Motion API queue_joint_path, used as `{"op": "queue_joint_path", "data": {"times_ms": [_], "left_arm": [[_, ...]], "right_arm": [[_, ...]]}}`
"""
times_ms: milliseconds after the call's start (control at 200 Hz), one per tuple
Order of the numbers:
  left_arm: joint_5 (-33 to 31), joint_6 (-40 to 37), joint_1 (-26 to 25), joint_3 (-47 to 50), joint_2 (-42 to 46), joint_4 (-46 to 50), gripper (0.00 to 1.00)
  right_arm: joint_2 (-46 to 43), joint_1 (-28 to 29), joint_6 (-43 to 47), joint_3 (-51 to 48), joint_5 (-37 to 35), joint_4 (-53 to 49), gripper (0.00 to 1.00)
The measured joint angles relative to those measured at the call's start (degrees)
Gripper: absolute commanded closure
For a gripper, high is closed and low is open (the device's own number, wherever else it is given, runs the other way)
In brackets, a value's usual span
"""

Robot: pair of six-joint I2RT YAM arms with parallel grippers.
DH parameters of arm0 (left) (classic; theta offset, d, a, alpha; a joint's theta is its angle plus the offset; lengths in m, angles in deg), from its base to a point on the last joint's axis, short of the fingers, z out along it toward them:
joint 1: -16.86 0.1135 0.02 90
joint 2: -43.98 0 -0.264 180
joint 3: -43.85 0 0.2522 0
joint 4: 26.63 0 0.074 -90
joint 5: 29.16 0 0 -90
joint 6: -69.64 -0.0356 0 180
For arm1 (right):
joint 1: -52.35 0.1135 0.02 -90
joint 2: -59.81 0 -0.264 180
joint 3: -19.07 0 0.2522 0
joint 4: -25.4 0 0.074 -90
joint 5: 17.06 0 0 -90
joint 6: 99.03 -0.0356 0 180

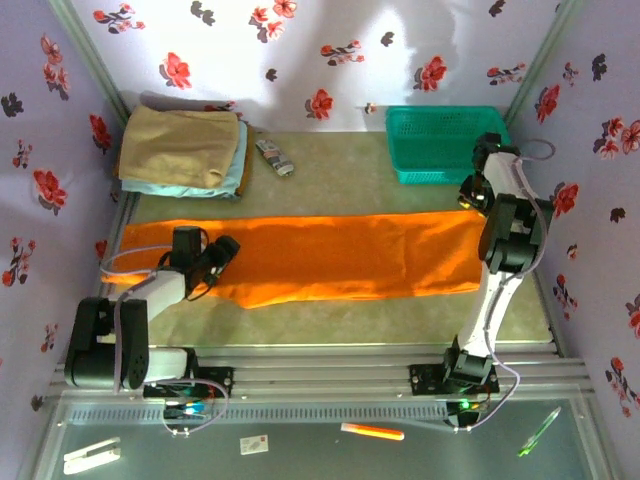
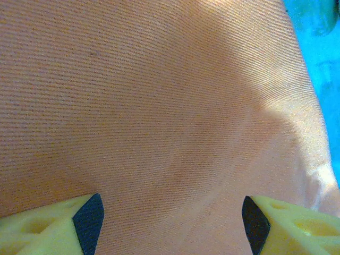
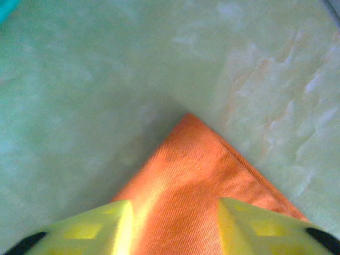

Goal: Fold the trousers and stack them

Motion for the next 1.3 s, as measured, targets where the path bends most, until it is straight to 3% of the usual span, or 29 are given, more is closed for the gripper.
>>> {"op": "queue_joint_path", "data": {"times_ms": [160,265,470,610,715,940,1300], "left_arm": [[0.63,-0.22,0.24,-0.04,0.02,-0.02,0.24],[0.96,-0.66,0.24,-0.42,0.57,1.22,0.23],[0.90,-2.51,-0.63,-4.66,5.55,9.79,0.22],[0.28,-4.92,-4.15,-13.35,6.12,14.71,0.21],[-0.11,-6.78,-7.39,-23.69,-0.90,14.91,0.30],[0.52,-7.26,-10.99,-33.40,-20.15,9.16,0.30],[1.25,-6.56,-12.22,-42.77,-36.98,5.79,0.29]], "right_arm": [[-0.35,1.03,0.17,-2.47,-1.20,-0.28,0.48],[-7.61,3.87,0.11,-9.16,-1.18,0.90,0.49],[-23.52,19.45,-1.49,-21.99,6.38,7.43,0.51],[-19.91,31.08,-3.13,-22.51,13.25,12.66,0.53],[-11.52,35.63,-3.98,-16.09,16.81,14.69,0.56],[3.23,35.41,-4.81,-0.24,19.04,16.35,0.57],[6.16,32.17,-4.02,0.90,20.70,16.59,0.55]]}}
